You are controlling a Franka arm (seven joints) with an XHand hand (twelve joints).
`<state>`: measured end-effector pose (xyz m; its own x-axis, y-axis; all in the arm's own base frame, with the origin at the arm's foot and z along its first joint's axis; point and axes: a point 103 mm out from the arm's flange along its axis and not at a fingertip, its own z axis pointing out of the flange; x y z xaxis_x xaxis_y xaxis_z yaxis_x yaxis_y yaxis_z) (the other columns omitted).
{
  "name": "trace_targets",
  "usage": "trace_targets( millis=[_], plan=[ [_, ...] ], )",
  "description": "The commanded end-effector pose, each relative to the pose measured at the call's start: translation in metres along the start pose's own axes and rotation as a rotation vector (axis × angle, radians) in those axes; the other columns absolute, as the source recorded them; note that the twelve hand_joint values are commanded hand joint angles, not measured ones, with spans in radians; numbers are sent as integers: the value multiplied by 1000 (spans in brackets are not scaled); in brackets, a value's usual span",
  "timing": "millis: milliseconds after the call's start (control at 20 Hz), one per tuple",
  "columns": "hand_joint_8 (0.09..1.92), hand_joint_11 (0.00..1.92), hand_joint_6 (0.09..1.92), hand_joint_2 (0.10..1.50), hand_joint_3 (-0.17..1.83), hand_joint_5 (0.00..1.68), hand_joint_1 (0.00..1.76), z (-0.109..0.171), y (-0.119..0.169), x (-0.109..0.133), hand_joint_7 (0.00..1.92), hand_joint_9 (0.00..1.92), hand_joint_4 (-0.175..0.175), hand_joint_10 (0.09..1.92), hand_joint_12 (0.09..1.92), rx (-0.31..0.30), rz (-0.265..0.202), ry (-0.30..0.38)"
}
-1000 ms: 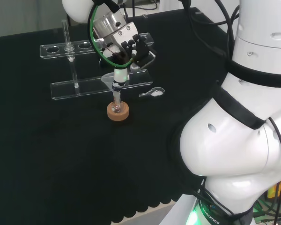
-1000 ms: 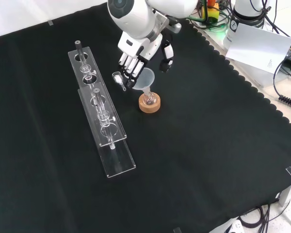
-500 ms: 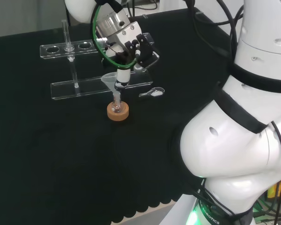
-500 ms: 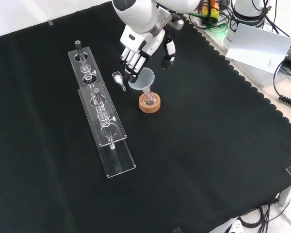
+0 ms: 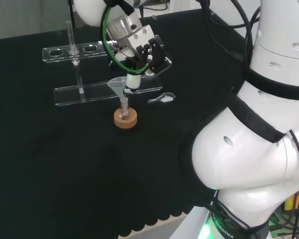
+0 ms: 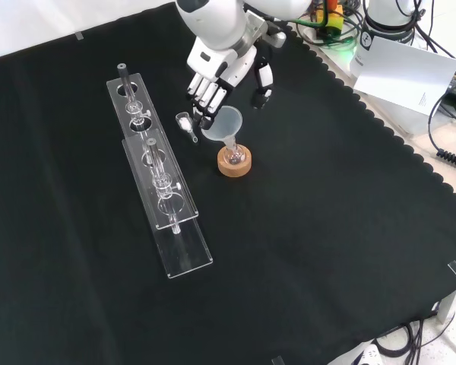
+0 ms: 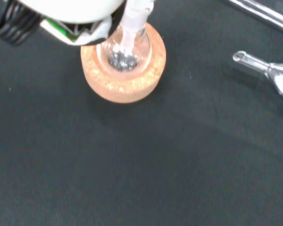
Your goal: Place the funnel on the round-bottom flask.
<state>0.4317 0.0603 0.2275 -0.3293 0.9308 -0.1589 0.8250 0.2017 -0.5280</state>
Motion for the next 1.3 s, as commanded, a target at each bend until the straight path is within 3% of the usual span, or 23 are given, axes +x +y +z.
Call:
trace_targets(
  millis=[50,650,1300],
  plan=[
    [365,92,87,556,727,149,878,2,12,0,0,168,-63,717,1419,2,-14,1],
    [372,87,87,557,722,88,865,14,36,-4,0,158,-70,726,1422,33,-29,15],
    [373,82,87,559,718,83,861,23,30,-5,0,154,-69,733,1424,47,-23,23]
  ],
)
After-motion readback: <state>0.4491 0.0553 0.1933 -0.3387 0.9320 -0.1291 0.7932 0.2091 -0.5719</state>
